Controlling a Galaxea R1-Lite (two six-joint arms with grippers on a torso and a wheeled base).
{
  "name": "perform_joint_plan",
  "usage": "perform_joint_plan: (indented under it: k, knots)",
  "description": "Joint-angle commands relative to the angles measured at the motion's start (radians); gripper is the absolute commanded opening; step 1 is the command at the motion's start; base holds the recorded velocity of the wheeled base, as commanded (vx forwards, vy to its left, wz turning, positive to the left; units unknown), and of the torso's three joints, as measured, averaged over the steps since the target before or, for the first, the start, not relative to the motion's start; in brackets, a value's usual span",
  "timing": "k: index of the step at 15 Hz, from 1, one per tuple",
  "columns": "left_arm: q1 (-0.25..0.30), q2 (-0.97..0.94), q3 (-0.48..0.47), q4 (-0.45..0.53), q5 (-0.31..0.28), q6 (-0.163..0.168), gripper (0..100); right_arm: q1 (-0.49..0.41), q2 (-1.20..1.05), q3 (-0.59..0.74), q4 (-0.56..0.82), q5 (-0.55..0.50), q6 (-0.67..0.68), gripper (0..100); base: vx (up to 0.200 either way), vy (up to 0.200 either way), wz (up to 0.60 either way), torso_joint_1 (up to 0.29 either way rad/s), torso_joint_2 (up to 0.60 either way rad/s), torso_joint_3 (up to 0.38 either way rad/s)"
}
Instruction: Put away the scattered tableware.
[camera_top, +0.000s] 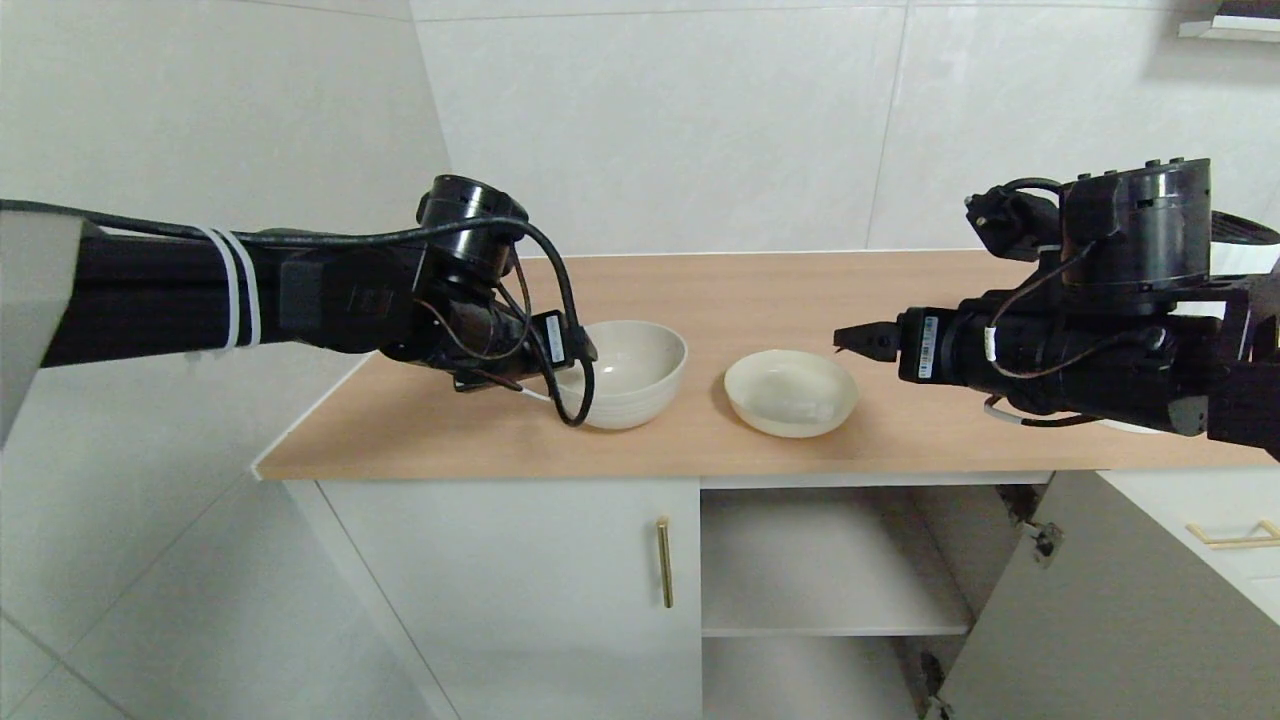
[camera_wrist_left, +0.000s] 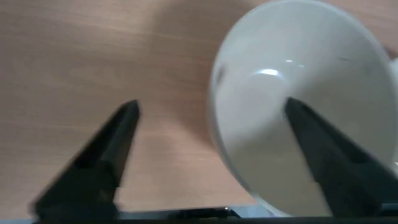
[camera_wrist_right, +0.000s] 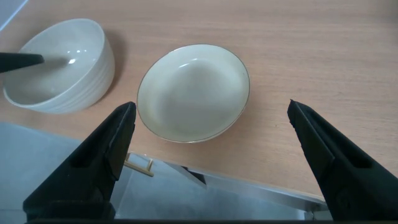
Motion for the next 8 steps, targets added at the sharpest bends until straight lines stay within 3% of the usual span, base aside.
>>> perform_joint_plan:
  k: [1,8]
  knots:
    - [-0.003,0.021,-0.002,-0.001,0.008,0.0,0,0.001,0.001,0.0,0.0,0.0,0.0,100,0.0,0.0,0.0,0.0,0.0,0.0]
    - [-0.005,-0.01,-0.005,0.002,0.017,-0.011,0,0.001,0.018,-0.011,0.009,-0.003,-0.002,100,0.0,0.0,0.0,0.0,0.0,0.0]
